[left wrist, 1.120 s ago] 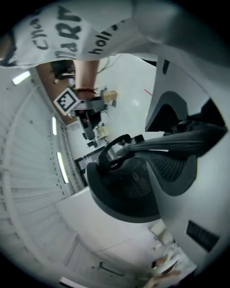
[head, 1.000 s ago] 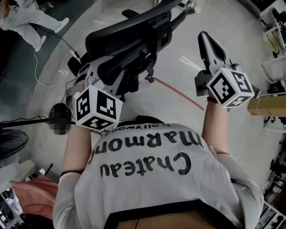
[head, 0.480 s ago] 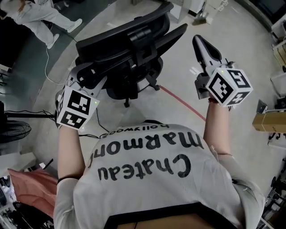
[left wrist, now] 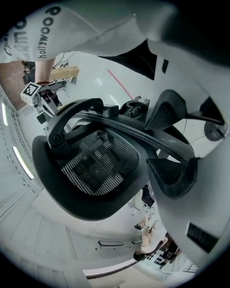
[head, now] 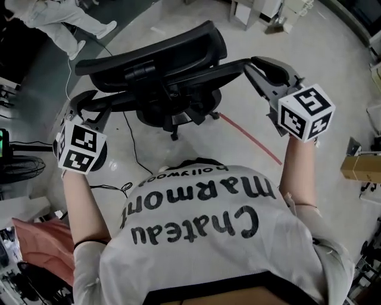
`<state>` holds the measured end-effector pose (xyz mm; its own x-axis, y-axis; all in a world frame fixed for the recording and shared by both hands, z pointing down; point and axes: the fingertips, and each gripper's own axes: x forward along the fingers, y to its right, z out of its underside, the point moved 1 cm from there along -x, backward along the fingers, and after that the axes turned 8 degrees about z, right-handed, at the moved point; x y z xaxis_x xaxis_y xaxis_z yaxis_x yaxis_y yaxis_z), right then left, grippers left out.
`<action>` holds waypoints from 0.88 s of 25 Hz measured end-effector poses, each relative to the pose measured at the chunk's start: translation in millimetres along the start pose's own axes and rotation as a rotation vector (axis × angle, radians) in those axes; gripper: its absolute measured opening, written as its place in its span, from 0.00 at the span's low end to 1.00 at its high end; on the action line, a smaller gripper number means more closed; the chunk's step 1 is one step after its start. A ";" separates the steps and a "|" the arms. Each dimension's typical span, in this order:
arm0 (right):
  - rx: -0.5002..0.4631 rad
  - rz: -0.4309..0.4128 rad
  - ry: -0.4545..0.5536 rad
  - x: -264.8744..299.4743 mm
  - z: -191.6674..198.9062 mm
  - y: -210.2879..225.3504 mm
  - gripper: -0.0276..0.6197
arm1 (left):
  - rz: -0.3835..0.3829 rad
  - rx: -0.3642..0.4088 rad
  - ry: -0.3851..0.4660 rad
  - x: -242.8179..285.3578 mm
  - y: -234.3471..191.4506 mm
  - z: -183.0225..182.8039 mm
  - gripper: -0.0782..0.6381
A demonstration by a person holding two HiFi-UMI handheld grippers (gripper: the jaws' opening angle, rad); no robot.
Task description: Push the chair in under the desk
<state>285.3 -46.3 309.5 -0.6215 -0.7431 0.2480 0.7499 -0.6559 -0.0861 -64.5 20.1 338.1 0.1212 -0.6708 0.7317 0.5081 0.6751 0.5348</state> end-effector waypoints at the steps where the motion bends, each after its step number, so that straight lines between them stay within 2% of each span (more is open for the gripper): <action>1: -0.057 -0.036 -0.035 3.8 4.6 -12.3 0.30 | -0.010 0.011 -0.024 -1.7 -4.3 8.8 0.40; 2: -0.122 -0.060 -0.074 8.0 9.5 -26.1 0.38 | -0.019 0.021 -0.044 -4.0 -8.1 19.3 0.39; 3: -0.187 -0.072 -0.112 12.5 13.8 -39.9 0.41 | -0.025 0.028 -0.057 -6.5 -11.5 30.5 0.38; 6: -0.330 -0.097 -0.205 27.1 18.9 -80.7 0.41 | -0.033 0.020 -0.050 -12.8 -22.7 61.4 0.30; 9: -0.417 -0.120 -0.287 39.6 24.7 -111.4 0.43 | -0.033 0.015 -0.013 -13.1 -35.8 81.3 0.29; 10: -0.442 -0.121 -0.310 42.2 27.2 -119.4 0.38 | -0.026 0.024 -0.004 -12.0 -40.1 85.9 0.29; 11: -0.455 -0.123 -0.326 44.2 28.8 -127.1 0.34 | -0.016 0.035 0.005 -10.6 -45.0 90.1 0.29; 15: -0.420 -0.107 -0.363 51.7 26.9 -152.0 0.32 | 0.018 0.083 0.047 -3.5 -67.0 105.7 0.30; 22: -0.393 0.077 -0.366 64.9 24.5 -174.6 0.32 | 0.049 0.174 0.065 14.6 -95.4 119.3 0.30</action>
<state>119.6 23.3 364.3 -0.3958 -0.7421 0.5409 0.6049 -0.6539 -0.4544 -213.0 -17.4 348.2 0.2001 -0.6503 0.7329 0.3458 0.7467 0.5682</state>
